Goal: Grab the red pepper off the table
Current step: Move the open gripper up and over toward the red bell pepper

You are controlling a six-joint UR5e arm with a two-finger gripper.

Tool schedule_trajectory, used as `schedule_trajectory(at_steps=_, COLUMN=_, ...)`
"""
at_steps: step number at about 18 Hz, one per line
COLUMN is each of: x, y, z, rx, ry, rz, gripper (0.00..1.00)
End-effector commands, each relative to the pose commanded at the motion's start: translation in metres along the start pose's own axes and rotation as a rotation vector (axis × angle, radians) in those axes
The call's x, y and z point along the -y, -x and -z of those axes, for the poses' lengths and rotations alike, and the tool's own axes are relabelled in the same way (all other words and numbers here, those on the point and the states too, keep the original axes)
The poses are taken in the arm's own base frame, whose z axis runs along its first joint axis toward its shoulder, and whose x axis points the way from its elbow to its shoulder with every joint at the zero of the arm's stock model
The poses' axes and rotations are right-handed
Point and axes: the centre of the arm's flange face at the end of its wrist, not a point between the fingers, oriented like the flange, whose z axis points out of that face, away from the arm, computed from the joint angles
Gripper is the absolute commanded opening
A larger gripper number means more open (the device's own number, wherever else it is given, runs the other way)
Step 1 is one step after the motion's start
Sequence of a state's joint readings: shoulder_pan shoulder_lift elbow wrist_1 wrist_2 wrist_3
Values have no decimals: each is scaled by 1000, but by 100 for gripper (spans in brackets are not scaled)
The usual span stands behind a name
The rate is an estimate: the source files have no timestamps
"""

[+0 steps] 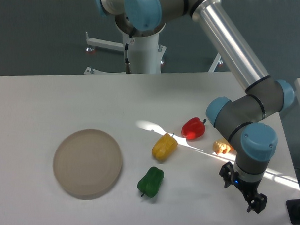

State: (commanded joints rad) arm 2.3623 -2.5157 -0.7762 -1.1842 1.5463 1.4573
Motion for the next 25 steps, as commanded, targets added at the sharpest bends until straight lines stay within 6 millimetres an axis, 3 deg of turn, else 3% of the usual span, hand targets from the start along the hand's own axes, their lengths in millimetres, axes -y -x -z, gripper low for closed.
schedule_trajectory(at_steps=9, x=3, y=-6, z=24, rx=6, ry=-3, rz=32, gripper=100)
schedule_trajectory(at_steps=17, x=-9, y=-49, z=58, rx=-68, ry=10, rz=34, gripper=100)
schedule_trajectory(at_steps=25, x=-20, y=-118, z=76, rx=-150, ry=43, rz=-13, gripper=100)
